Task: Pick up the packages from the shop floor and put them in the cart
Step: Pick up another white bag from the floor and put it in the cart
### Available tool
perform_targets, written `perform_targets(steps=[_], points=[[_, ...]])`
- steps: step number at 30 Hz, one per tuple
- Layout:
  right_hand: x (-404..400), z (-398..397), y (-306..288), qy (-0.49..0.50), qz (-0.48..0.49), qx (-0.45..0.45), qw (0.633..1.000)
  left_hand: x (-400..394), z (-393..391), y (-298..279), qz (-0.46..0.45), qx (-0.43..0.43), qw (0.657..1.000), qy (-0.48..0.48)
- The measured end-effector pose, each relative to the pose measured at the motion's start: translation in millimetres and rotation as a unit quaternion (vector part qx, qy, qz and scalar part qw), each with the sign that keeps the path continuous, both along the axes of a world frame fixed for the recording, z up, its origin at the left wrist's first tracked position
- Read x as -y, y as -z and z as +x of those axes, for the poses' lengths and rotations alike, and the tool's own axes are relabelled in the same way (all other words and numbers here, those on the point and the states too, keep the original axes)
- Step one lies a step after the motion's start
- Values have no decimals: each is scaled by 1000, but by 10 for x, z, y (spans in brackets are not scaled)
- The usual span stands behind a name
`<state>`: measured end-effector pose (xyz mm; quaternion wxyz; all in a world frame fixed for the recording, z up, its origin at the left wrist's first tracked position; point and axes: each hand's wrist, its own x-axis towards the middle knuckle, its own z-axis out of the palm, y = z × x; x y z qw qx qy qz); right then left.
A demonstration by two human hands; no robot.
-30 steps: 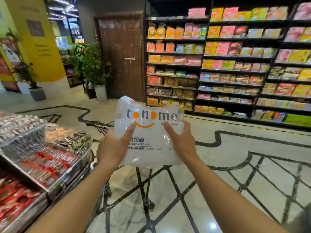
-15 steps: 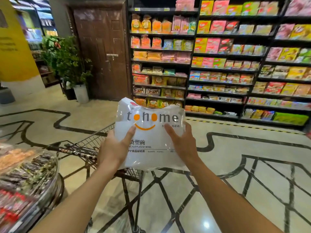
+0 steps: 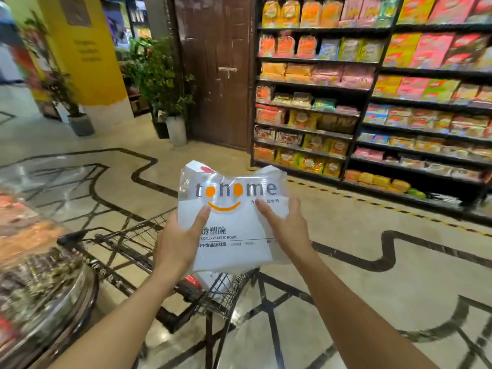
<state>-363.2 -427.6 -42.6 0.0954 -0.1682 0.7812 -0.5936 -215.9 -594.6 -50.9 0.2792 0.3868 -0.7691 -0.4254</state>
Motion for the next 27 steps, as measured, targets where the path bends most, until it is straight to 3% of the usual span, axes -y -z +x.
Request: perform_targets(steps=[7, 15, 27], points=[[731, -749, 350, -81, 22, 5, 996, 562, -518, 463, 45, 9, 996, -74], [1593, -1336, 1198, -130, 79, 63, 986, 1210, -954, 1277, 133, 23, 987, -92], [2562, -1639, 1966, -233, 186, 61, 953, 1598, -1149, 2184, 295, 2, 932, -210]])
